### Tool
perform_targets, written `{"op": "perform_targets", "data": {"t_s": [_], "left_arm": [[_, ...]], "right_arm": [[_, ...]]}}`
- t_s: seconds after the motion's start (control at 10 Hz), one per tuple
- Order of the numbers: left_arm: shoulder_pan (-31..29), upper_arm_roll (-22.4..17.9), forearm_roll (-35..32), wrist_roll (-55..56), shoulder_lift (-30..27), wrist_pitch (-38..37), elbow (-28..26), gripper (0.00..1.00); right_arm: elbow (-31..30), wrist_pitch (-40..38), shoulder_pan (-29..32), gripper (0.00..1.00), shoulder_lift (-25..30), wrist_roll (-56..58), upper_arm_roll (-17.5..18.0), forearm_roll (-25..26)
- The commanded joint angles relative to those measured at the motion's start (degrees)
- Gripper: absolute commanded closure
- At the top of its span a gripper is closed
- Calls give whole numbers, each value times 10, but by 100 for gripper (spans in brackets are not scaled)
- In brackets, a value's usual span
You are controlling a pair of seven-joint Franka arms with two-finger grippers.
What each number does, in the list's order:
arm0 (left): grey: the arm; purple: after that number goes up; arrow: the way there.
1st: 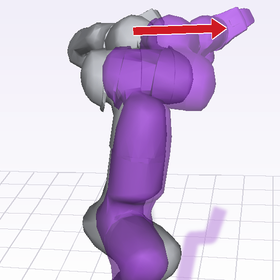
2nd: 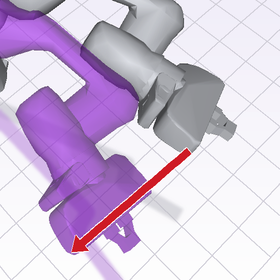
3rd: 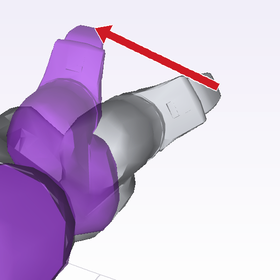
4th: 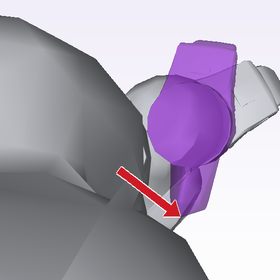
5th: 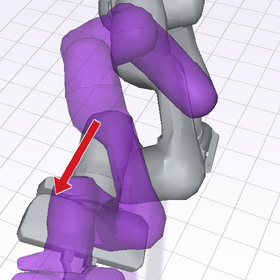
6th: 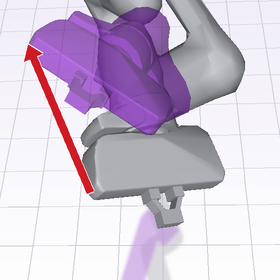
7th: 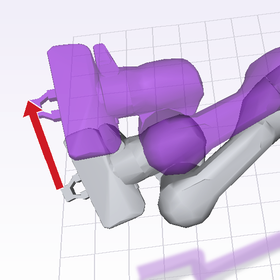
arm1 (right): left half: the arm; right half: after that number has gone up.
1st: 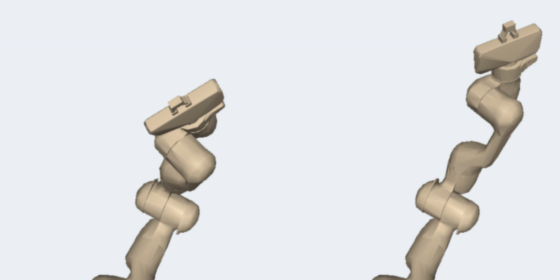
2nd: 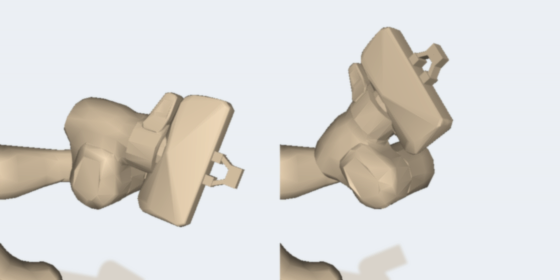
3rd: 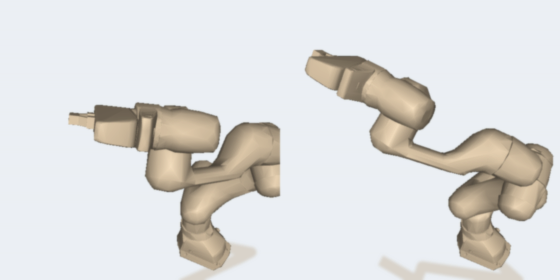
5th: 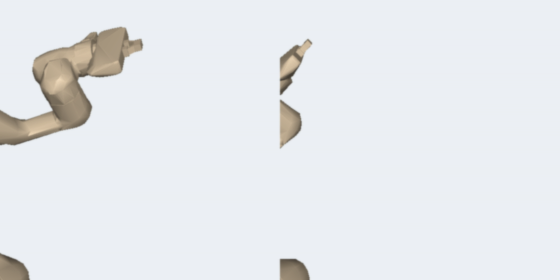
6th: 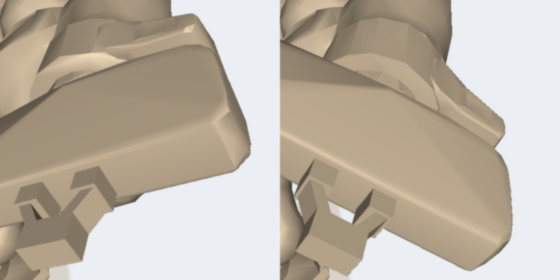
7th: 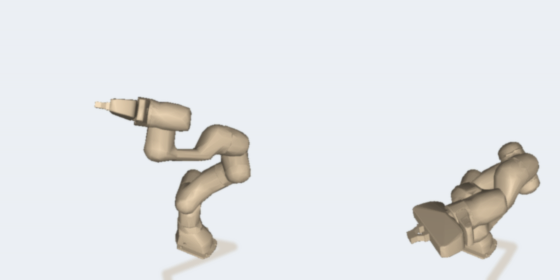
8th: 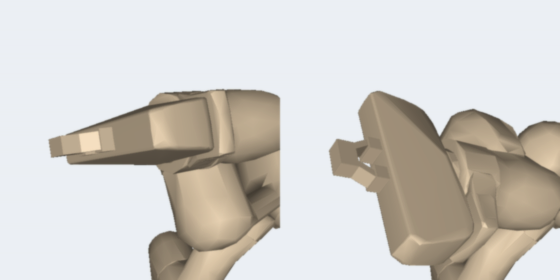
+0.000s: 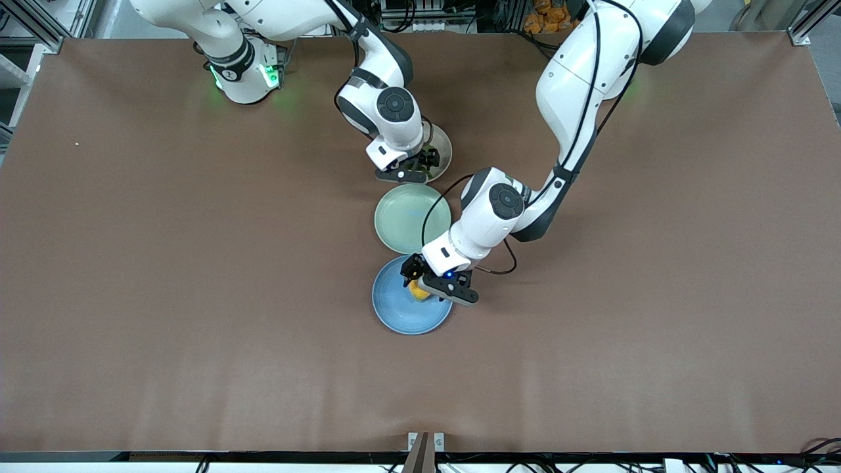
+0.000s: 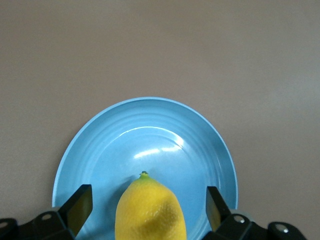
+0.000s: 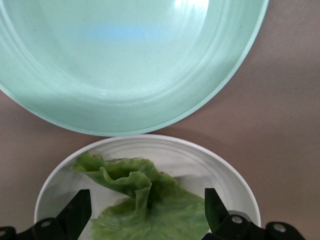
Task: Pick lemon and lettuce from blue and beige plates
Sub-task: 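Close the left gripper on the lemon while the right gripper grasps lettuce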
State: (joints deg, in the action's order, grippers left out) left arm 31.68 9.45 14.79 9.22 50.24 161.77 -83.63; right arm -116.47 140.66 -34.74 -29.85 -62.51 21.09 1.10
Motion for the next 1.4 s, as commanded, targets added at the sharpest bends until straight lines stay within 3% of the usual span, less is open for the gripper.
{"op": "perform_targets", "data": {"t_s": [0.0, 0.6, 0.7, 0.8, 0.9, 1.0, 1.1, 1.3], "left_arm": [[14, -7, 2, 1, 21, 4, 15, 0], [19, -7, -19, 2, 21, 3, 2, 0], [19, -7, -30, 2, 21, 3, 2, 4], [19, -8, -34, 2, 23, 3, 1, 7], [19, -8, -44, 2, 27, 3, 0, 11], [18, -8, -54, 3, 29, 3, 0, 18], [18, -8, -57, 3, 30, 3, 0, 33], [18, -12, -62, 2, 29, 3, 1, 72]], "right_arm": [[1, 8, 9, 0, -8, -31, 19, 11], [4, 25, 8, 4, -26, -40, 29, 12], [4, 33, 7, 4, -26, -40, 29, 12], [4, 33, 7, 17, -26, -40, 29, 12], [4, 33, 8, 44, -27, -40, 29, 12], [3, 32, 8, 62, -27, -39, 29, 12], [4, 28, 8, 73, -27, -39, 29, 12], [5, 23, 9, 100, -24, -39, 30, 12]]}}
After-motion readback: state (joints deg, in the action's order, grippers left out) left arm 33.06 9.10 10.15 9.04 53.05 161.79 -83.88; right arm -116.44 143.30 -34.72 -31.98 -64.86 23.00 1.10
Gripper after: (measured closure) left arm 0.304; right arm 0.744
